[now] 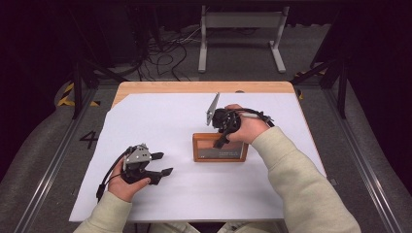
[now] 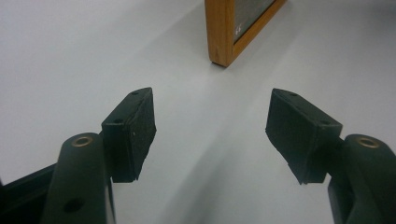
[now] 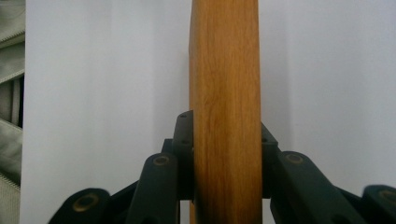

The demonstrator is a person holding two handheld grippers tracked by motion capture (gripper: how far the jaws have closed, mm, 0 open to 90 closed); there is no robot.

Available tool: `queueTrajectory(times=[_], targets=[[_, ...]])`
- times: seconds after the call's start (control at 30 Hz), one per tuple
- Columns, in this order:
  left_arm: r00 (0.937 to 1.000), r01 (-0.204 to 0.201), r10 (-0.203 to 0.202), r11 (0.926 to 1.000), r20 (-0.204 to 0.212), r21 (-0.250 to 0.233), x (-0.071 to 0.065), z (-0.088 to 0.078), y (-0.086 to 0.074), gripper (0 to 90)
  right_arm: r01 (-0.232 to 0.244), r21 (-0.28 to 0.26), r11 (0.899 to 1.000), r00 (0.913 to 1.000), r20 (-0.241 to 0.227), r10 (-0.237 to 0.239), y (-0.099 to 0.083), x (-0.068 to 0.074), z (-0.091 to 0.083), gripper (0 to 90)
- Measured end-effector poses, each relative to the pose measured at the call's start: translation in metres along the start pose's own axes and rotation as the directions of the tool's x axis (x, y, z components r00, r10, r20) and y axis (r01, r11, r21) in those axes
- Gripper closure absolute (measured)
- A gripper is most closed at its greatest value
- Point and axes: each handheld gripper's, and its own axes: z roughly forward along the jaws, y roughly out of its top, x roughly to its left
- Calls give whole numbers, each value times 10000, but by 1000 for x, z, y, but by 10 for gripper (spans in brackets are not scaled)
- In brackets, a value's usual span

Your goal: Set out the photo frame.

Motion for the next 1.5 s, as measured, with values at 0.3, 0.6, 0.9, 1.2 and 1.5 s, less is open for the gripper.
queueTrajectory(times=[0.3, 0.6, 0.9, 1.2, 1.5], targets=[[10000, -2, 2, 10000, 19, 9, 0, 1, 0, 331, -343, -358, 9988, 9993, 158, 349, -4, -5, 1, 712], [10000, 2, -2, 10000, 34, 4, 0, 0, 0, 330, -684, -524, 9963, 9976, 72, 689, -7, -13, 0, 708], [10000, -16, 16, 10000, 10, 6, 0, 1, 0, 330, -929, -1075, 9899, 9902, 942, 1031, -11, -15, 0, 484], [10000, -5, 5, 10000, 20, 20, 0, 1, 0, 327, -1170, -1929, 9742, 9750, 1643, 1496, -17, -15, -11, 283], [9999, 100, -100, 10000, -27, 1, 1, 0, 0, 328, -1121, -2912, 9501, 9602, 2145, 1790, -35, 1, -30, 280]])
